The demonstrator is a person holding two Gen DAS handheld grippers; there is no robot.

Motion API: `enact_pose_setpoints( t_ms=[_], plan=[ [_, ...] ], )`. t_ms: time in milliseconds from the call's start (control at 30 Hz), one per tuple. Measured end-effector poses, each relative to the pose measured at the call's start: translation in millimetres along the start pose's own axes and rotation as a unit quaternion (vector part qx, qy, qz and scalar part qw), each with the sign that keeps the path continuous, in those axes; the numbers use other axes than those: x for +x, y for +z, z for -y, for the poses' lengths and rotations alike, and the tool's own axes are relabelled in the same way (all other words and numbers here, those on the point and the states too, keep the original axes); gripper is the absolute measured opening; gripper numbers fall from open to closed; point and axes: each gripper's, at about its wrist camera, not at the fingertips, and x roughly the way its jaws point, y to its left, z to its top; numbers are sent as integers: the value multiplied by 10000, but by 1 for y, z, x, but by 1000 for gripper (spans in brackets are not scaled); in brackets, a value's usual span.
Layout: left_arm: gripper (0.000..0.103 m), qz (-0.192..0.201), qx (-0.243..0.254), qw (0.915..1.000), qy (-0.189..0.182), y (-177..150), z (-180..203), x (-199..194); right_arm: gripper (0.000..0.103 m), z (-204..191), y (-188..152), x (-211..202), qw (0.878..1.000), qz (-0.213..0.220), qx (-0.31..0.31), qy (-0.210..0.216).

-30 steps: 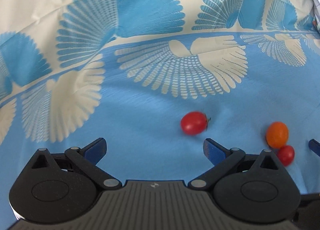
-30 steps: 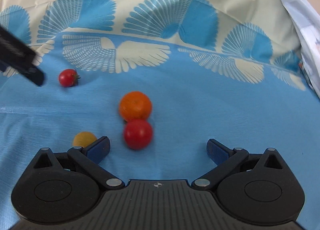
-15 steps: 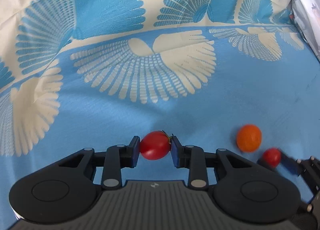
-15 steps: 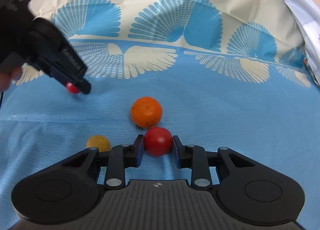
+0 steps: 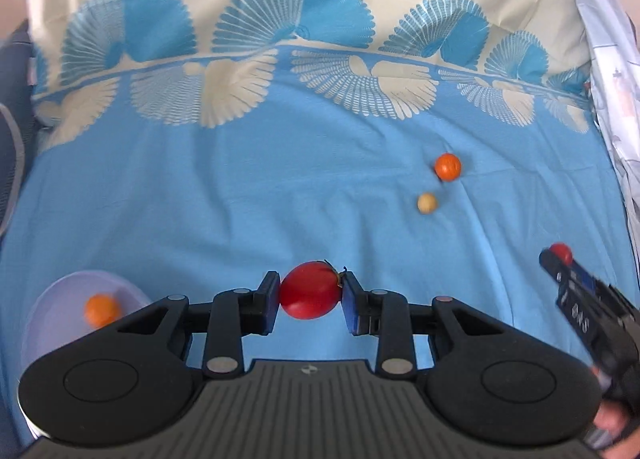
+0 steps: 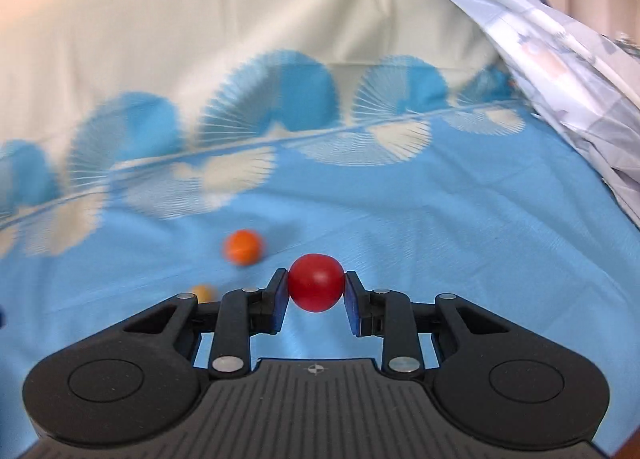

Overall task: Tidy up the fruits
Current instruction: 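Carry both red tomatoes to the blue plate and open both tools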

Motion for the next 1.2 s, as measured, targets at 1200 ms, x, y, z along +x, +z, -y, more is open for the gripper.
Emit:
enact_pose_setpoints(
  t_ms=[1200],
  plan=[
    [36, 1277, -858, 9877, 280, -222, -75, -255, 31, -125, -48, -345, 9533, 347, -1472, 2614]
  ],
)
